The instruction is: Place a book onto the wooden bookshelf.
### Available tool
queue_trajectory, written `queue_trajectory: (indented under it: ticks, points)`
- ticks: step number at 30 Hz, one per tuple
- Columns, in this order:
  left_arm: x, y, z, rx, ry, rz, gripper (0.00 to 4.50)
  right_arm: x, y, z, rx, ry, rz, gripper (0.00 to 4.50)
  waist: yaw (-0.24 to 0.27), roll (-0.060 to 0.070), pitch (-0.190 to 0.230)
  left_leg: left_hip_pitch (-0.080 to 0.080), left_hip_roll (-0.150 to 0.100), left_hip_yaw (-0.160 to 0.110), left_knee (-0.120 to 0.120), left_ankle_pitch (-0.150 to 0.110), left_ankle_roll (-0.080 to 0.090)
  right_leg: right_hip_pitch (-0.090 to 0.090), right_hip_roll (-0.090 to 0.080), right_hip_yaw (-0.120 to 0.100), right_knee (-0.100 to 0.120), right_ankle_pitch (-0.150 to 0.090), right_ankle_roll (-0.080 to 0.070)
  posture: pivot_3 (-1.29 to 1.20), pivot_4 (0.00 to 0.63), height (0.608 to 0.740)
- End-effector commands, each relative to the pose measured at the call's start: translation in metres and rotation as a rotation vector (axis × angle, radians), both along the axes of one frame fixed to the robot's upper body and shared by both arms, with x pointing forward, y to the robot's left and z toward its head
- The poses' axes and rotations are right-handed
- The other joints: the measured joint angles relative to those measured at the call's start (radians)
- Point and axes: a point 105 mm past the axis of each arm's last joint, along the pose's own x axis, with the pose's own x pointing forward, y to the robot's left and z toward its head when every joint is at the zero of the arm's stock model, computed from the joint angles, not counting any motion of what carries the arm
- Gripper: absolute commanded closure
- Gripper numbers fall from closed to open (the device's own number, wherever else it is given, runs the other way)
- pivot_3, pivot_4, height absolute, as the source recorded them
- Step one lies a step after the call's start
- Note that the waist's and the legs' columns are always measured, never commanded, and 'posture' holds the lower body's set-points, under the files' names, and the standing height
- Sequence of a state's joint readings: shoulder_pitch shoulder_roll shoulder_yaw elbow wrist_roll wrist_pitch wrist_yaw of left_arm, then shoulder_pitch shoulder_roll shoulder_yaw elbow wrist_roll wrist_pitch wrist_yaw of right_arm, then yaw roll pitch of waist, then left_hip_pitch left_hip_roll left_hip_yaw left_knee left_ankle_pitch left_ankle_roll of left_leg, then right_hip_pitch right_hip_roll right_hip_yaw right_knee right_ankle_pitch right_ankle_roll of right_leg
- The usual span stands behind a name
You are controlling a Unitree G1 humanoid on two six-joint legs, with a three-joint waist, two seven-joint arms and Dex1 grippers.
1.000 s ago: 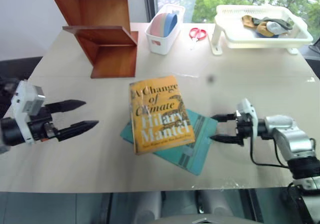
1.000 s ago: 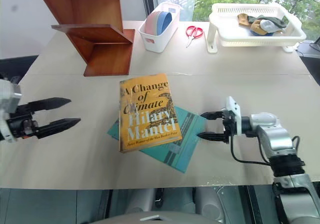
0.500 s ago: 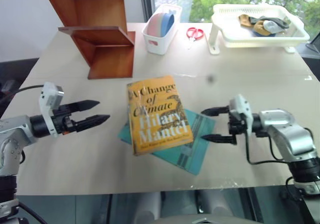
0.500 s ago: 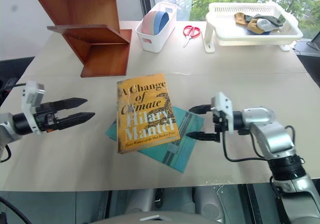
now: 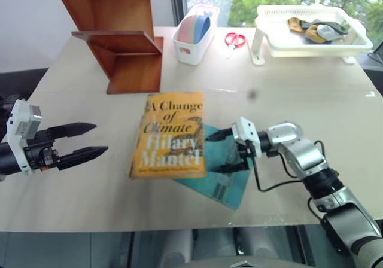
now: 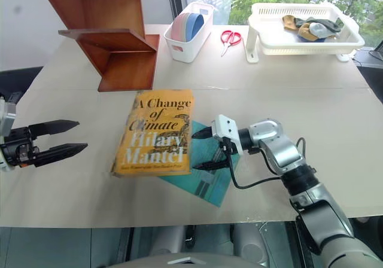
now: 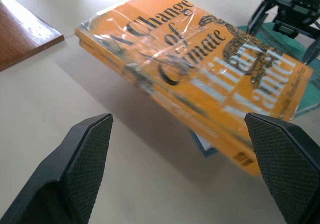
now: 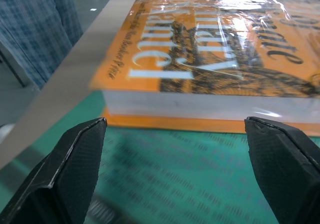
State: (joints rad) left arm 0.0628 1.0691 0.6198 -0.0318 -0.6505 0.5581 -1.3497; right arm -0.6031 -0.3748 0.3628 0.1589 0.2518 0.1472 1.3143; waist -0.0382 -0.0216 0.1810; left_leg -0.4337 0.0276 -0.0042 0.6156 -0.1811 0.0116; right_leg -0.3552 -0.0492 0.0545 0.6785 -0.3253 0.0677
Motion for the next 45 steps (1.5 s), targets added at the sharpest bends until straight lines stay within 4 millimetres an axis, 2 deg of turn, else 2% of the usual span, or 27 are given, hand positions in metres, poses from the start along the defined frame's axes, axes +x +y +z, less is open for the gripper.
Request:
queue_trajectory:
  ticks: [1,5,11,15,18,21,29,34,41,43,45]
  points:
    - [0.002,-0.007,0.0,0.005,-0.025,-0.016,0.06,0.005,-0.001,0.007,0.009,-0.052,0.008,0.0,0.0,0.0,0.0,0.0,0.0,0.0,0.0,0.0,0.0,0.0,0.0,0.0,0.0,0.0,0.0,0.0,0.15,0.74]
    - [0.014,-0.011,-0.008,-0.099,-0.032,0.016,0.06,0.007,-0.018,0.012,0.007,-0.07,-0.027,0.0,0.003,0.0,0.0,0.0,0.0,0.0,0.0,0.0,0.0,0.0,0.0,0.0,0.0,0.0,0.0,0.0,0.15,0.74]
    - [0.039,-0.002,-0.025,-0.245,0.001,0.08,0.06,-0.013,-0.062,0.038,0.035,-0.084,-0.061,0.0,0.007,0.0,0.0,0.0,-0.001,-0.001,0.001,0.0,0.0,0.0,0.0,-0.001,0.0,0.0,0.0,0.0,0.15,0.74]
    - [0.053,-0.002,-0.036,-0.397,0.132,0.066,0.06,-0.024,-0.092,0.067,0.056,-0.127,-0.135,0.0,0.001,0.0,0.0,0.0,0.0,-0.001,0.001,0.0,0.0,0.001,0.001,-0.001,0.001,0.0,0.0,0.0,0.15,0.74]
    - [0.065,-0.009,-0.036,-0.505,0.2,0.045,0.06,-0.034,-0.108,0.084,0.067,-0.14,-0.17,0.0,0.004,0.0,0.0,0.0,0.0,-0.001,0.002,0.0,0.0,0.002,0.001,-0.001,0.001,0.0,0.0,0.0,0.15,0.74]
    - [0.075,-0.022,-0.035,-0.64,0.347,0.006,0.06,-0.046,-0.121,0.099,0.056,-0.157,-0.205,0.0,0.008,-0.001,0.0,0.0,-0.001,-0.002,0.002,0.0,0.0,0.003,0.001,-0.001,0.001,0.0,0.0,0.0,0.15,0.74]
    - [0.079,-0.041,-0.047,-0.704,0.535,-0.08,0.06,-0.053,-0.126,0.109,0.057,-0.187,-0.271,0.0,-0.002,-0.001,0.0,-0.001,-0.001,-0.002,0.003,0.0,0.0,0.002,0.002,-0.001,0.001,0.0,0.001,0.0,0.15,0.74]
    - [0.08,-0.047,-0.06,-0.699,0.57,-0.082,0.06,-0.054,-0.125,0.11,0.056,-0.191,-0.286,0.0,0.002,-0.001,0.0,-0.001,-0.001,-0.002,0.003,0.0,0.0,0.003,0.001,-0.001,0.001,0.0,0.001,0.0,0.15,0.74]
    - [0.083,-0.053,-0.064,-0.736,0.553,-0.091,0.06,-0.052,-0.126,0.111,0.047,-0.198,-0.291,0.0,0.005,-0.001,0.0,-0.001,-0.001,-0.002,0.003,0.0,0.0,0.003,0.001,-0.001,0.001,0.0,0.001,0.0,0.15,0.74]
    - [0.086,-0.052,-0.062,-0.758,0.535,-0.078,0.6,-0.05,-0.125,0.111,0.047,-0.201,-0.291,0.0,0.005,-0.001,0.0,-0.001,-0.001,-0.002,0.003,0.0,0.0,0.003,0.001,-0.001,0.001,0.0,0.001,0.0,0.15,0.74]
    - [0.085,-0.05,-0.063,-0.762,0.531,-0.07,1.36,-0.049,-0.125,0.112,0.055,-0.208,-0.293,0.0,0.005,-0.001,0.0,-0.001,-0.001,-0.003,0.003,0.0,0.0,0.003,0.001,-0.001,0.001,0.0,0.001,0.0,0.15,0.74]
